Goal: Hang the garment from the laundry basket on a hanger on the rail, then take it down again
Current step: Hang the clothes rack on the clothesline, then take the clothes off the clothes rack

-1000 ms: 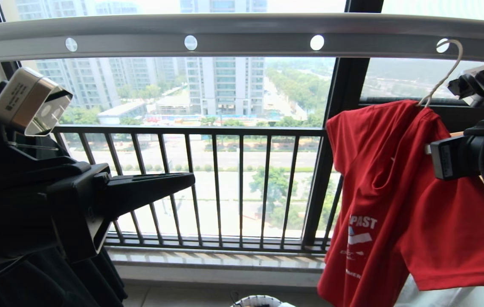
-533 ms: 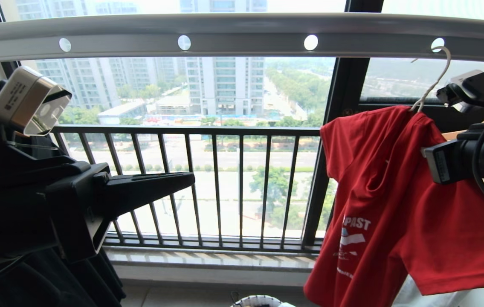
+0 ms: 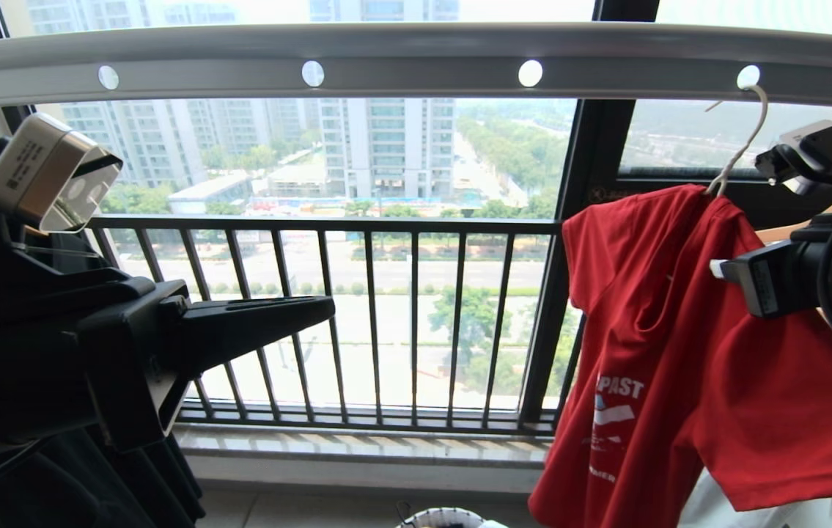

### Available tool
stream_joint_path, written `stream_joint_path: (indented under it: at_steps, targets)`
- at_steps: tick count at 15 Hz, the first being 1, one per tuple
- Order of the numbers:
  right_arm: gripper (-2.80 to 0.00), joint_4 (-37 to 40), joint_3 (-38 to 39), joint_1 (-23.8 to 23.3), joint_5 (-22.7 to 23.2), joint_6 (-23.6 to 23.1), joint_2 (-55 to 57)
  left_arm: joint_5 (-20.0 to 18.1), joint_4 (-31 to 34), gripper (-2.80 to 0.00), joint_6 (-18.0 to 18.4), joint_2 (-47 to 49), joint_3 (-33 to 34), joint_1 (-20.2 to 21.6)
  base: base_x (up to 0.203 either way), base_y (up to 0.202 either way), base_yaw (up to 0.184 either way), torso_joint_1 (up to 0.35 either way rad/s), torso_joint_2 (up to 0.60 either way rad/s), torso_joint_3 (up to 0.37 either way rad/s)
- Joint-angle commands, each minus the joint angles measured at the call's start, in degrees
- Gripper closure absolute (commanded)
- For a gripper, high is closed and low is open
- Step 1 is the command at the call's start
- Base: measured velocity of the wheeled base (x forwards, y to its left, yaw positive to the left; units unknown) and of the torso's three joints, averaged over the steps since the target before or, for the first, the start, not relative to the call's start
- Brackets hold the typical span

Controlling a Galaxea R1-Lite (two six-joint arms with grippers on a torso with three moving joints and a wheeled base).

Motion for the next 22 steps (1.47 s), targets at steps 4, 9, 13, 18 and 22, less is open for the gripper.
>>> stream_joint_path:
  at_steps: [4,9,13,18,22]
  targets:
    - [-2.8,0.0,3.4,0.1,0.1,-0.2,-5.2,-0.2,-0.1,0.0,-0.1,0.1,0.1,0.0,0.0,0.0,0.0,0.0,0.0,0.0]
    - [-2.8,0.0,7.0,0.2,5.4,-0.7,-13.4,-0.3,0.0,0.0,-0.1,0.2,0.2,0.0,0.0,0.0,0.0,0.0,0.0,0.0]
    - [-2.8,0.2,10.2,0.2,8.6,-0.8,-20.7,-0.3,0.1,0.0,-0.1,0.4,0.2,0.0,0.0,0.0,0.0,0.0,0.0,0.0]
    - [0.0,0.4,16.4,0.2,8.7,-0.8,-29.3,-0.3,0.1,0.0,-0.1,0.4,0.2,0.0,0.0,0.0,0.0,0.0,0.0,0.0]
    - [0.0,0.4,21.9,0.2,8.7,-0.4,-32.8,-0.3,0.2,0.0,-0.1,0.5,0.2,0.0,0.0,0.0,0.0,0.0,0.0,0.0]
